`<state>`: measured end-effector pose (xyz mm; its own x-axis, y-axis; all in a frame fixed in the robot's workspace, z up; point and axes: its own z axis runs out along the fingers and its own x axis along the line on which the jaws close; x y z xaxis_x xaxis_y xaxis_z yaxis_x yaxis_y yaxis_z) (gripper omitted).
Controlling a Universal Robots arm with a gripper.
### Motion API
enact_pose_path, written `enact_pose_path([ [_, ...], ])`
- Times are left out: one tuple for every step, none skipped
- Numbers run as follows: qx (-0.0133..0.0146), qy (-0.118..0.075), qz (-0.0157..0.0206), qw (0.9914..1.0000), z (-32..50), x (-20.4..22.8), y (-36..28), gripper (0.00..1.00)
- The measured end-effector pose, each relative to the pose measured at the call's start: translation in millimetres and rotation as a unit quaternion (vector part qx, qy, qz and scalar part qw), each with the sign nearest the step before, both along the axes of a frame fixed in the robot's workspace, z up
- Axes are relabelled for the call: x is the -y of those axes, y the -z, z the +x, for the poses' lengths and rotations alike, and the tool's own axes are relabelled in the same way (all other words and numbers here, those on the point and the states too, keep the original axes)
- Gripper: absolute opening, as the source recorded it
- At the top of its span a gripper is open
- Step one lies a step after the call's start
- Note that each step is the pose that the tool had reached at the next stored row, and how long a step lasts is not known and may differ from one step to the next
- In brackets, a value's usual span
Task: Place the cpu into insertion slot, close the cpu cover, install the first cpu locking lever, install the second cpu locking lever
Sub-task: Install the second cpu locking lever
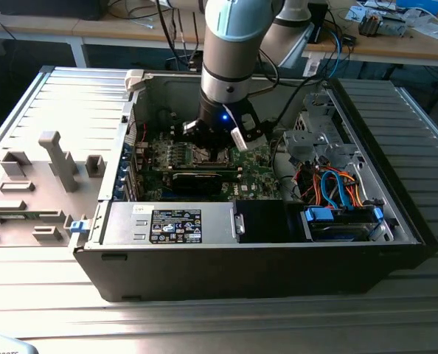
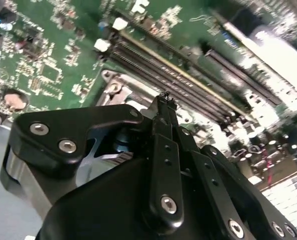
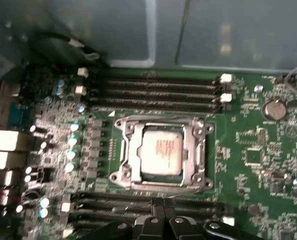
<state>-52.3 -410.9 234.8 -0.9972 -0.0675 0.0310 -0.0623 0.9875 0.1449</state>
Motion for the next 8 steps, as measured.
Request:
enact_pose_path([
  [0.0000, 0.000, 0.0004, 1.00000, -2.6, 0.5, 0.6, 0.11],
  [0.0000, 0.000, 0.0012, 1.00000, -5.9, 0.5, 1.6, 0.11],
  [0.0000, 0.000, 0.0024, 1.00000, -9.2, 0.6, 2.3, 0.11],
  [0.0000, 0.000, 0.0038, 0.99999, -13.1, 0.6, 3.2, 0.11],
  [0.0000, 0.000, 0.0049, 0.99999, -16.0, 0.6, 3.9, 0.11],
  [0.0000, 0.000, 0.0072, 0.99997, -20.7, 0.7, 5.2, 0.11],
  [0.0000, 0.000, 0.0102, 0.99995, -23.2, 0.7, 7.5, 0.11],
  [0.0000, -0.001, 0.0116, 0.99993, -24.9, 0.7, 8.4, 0.11],
])
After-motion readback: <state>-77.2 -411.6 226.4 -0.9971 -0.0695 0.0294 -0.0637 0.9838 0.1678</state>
